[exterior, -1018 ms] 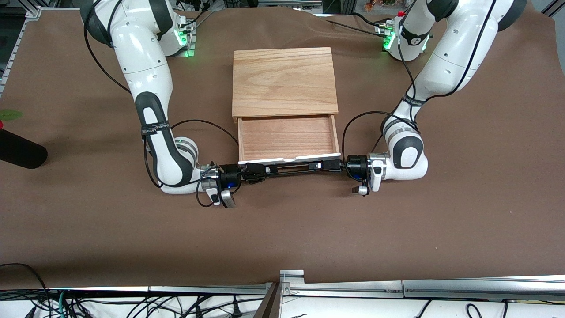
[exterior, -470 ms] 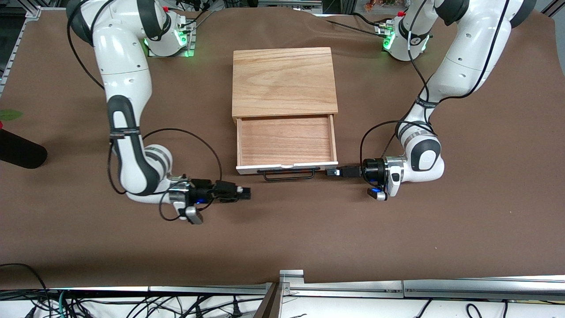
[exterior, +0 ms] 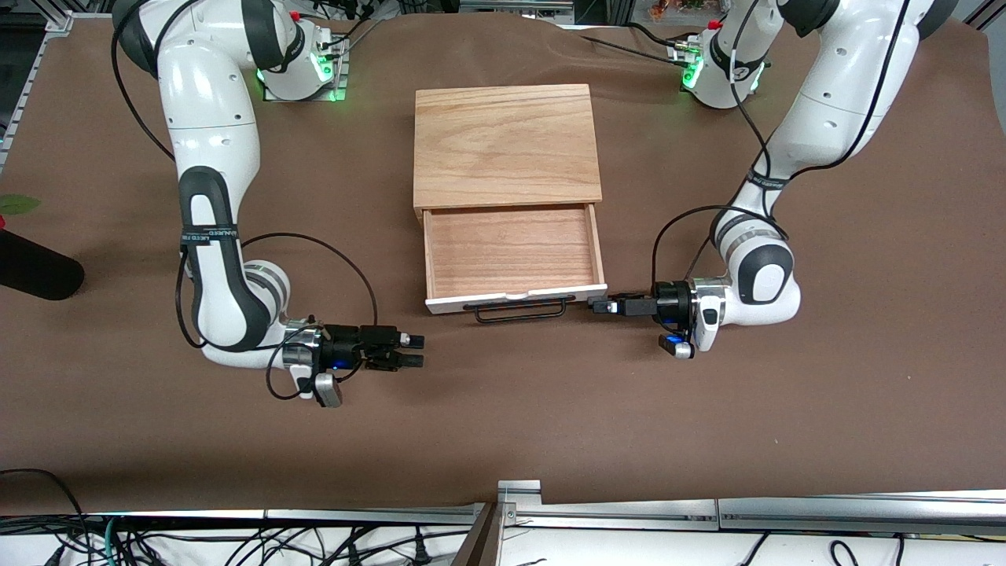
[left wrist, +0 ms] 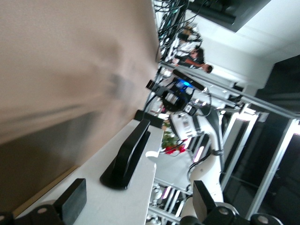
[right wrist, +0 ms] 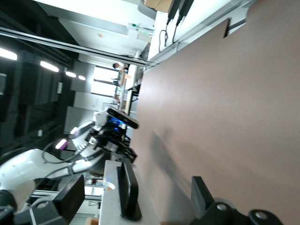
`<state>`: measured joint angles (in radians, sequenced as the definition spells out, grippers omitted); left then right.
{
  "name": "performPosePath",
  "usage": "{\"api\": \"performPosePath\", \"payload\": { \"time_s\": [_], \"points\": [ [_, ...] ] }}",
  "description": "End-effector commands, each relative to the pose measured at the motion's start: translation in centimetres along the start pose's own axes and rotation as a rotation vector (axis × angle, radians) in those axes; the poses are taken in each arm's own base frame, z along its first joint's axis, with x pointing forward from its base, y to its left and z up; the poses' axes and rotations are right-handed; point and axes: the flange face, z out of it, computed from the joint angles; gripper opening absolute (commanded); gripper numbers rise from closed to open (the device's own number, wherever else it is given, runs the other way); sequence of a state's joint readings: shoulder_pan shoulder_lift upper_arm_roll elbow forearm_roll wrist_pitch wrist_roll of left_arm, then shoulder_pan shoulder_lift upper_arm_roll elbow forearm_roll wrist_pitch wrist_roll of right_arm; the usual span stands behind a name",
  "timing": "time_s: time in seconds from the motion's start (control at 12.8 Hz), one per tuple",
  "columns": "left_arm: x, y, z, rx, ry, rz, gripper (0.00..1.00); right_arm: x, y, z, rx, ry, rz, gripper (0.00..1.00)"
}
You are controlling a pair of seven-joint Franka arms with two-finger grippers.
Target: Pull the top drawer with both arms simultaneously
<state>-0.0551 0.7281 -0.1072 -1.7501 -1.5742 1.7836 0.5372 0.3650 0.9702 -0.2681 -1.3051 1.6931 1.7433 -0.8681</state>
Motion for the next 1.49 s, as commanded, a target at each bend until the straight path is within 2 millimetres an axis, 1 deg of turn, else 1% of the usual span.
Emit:
{"api": "performPosePath", "payload": {
  "time_s": [0.0,0.08,0.16,0.24,0.31,0.39,0.55,0.63,0.71,0.78,1.02,1.18,1.25,1.33,1.41],
  "points": [
    [-2.5,4.5,-5.3,0.169,-0.03,0.014,1.0,1.4,-1.8,-4.0,-0.157,-0.061,-0.008,1.0],
    [-3.0,6.1,-7.4,0.253,-0.026,0.019,1.0,2.5,-3.7,-4.9,-0.22,-0.101,-0.027,1.0],
    [-3.5,7.4,-8.9,0.324,-0.023,0.022,1.0,3.0,-4.9,-5.6,-0.278,-0.135,-0.022,1.0],
    [-4.2,9.1,-9.8,0.374,-0.022,0.046,1.0,3.2,-5.8,-6.3,-0.331,-0.164,-0.02,1.0],
    [-5.2,10.4,-11.0,0.432,-0.016,0.063,1.0,3.4,-6.1,-7.4,-0.39,-0.186,-0.024,1.0],
    [-6.3,11.6,-12.5,0.515,-0.005,0.075,1.0,3.7,-7.0,-8.7,-0.448,-0.209,-0.046,1.0],
    [-9.0,14.9,-14.4,0.702,0.0,0.122,1.0,4.2,-8.4,-11.2,-0.572,-0.258,-0.09,1.0],
    [-10.2,16.7,-15.4,0.783,0.012,0.141,1.0,4.3,-8.6,-12.1,-0.617,-0.288,-0.098,1.0],
    [-11.5,18.2,-16.2,0.854,0.024,0.16,1.0,4.5,-9.5,-13.0,-0.646,-0.296,-0.101,1.0],
    [-12.9,19.3,-16.9,0.922,0.031,0.187,1.0,4.6,-10.1,-13.6,-0.67,-0.281,-0.064,1.0],
    [-16.3,23.2,-19.0,1.149,0.056,0.296,1.0,4.9,-12.0,-15.3,-0.778,-0.257,0.04,1.0],
    [-17.6,25.2,-19.9,1.275,0.061,0.36,1.0,4.9,-13.9,-16.3,-0.877,-0.244,0.1,1.0],
    [-18.3,26.2,-20.4,1.344,0.068,0.389,1.0,4.9,-15.2,-16.1,-0.942,-0.237,0.14,1.0],
    [-18.9,26.8,-20.8,1.391,0.074,0.403,1.0,4.8,-16.9,-15.3,-0.995,-0.217,0.18,1.0],
    [-19.2,27.3,-20.7,1.401,0.083,0.415,1.0,4.7,-18.9,-15.2,-1.047,-0.187,0.219,1.0]
  ]
}}
